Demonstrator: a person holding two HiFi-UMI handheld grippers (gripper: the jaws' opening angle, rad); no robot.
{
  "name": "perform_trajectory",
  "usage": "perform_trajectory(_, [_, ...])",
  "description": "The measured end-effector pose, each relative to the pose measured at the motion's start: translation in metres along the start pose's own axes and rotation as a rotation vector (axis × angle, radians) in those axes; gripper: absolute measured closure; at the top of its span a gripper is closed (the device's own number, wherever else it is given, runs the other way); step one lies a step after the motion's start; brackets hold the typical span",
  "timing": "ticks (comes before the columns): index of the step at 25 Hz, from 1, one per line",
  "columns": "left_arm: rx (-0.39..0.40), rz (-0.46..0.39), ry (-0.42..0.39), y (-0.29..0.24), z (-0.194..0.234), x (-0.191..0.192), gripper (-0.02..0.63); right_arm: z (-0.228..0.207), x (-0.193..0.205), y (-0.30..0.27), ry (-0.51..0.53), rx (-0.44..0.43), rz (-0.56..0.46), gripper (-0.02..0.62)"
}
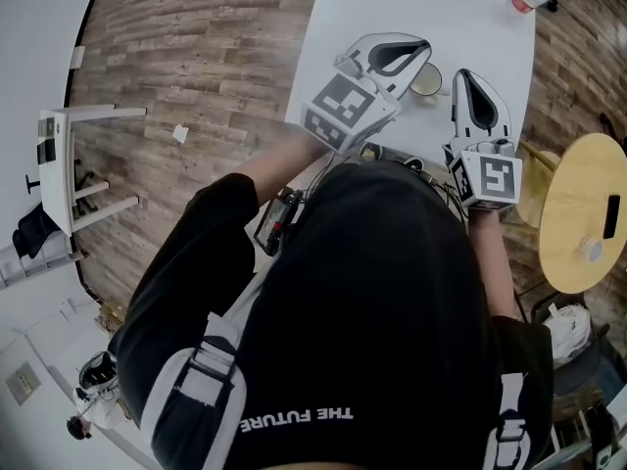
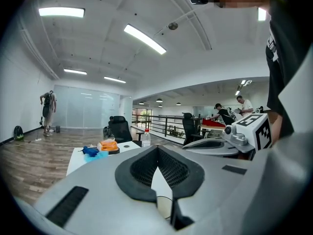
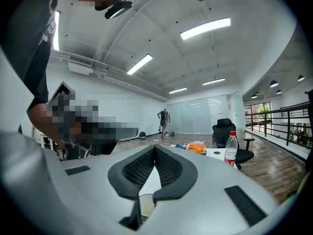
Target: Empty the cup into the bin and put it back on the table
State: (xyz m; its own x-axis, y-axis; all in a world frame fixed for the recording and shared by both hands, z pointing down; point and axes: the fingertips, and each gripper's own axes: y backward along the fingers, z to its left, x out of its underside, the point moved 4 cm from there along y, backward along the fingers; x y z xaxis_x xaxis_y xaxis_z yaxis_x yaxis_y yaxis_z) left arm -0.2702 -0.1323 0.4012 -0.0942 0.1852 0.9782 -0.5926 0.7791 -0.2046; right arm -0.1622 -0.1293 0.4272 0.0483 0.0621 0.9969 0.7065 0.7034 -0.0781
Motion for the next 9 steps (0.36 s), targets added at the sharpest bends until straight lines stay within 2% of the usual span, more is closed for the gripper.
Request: perform_trajectory(9, [-0.044, -0.032, 0.006, 0.000, -0.003, -0.017, 0.586, -0.004, -0.012, 0.002, 0.002, 0.011, 0.028, 0.580])
